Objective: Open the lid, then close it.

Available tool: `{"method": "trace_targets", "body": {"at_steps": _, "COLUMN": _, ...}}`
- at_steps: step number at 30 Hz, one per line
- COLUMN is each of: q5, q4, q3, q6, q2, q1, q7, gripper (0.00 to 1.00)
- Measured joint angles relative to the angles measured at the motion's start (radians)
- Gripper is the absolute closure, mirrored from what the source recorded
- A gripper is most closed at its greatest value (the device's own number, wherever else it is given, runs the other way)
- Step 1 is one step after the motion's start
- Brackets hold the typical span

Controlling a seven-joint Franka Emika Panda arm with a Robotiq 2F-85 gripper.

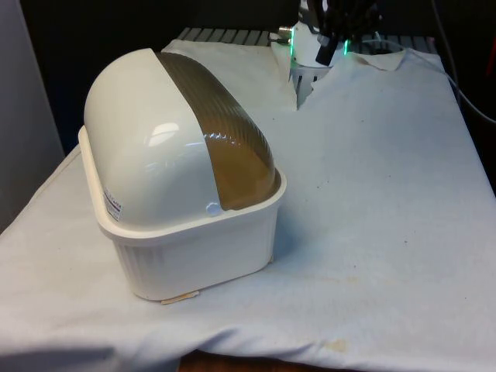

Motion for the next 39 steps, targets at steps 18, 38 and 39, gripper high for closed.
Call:
{"method": "trace_targets", "body": {"at_steps": 18, "q5": -0.213, "q4": -0.008, "q3": 0.029, "q6": 0.001, "q2": 0.046, "q1": 0.003, "q7": 0.207, "gripper": 1.0}}
{"method": "trace_targets", "body": {"at_steps": 38, "q5": -0.39, "q4": 0.001, "q3": 0.019, "q6": 0.04, "q2": 0.164, "q1": 0.003, "q7": 0.418, "gripper": 1.0}}
{"method": "trace_targets", "body": {"at_steps": 39, "q5": -0.39, "q4": 0.001, "q3": 0.019, "q6": 0.04, "q2": 0.164, "q1": 0.003, "q7": 0.418, "gripper": 1.0}}
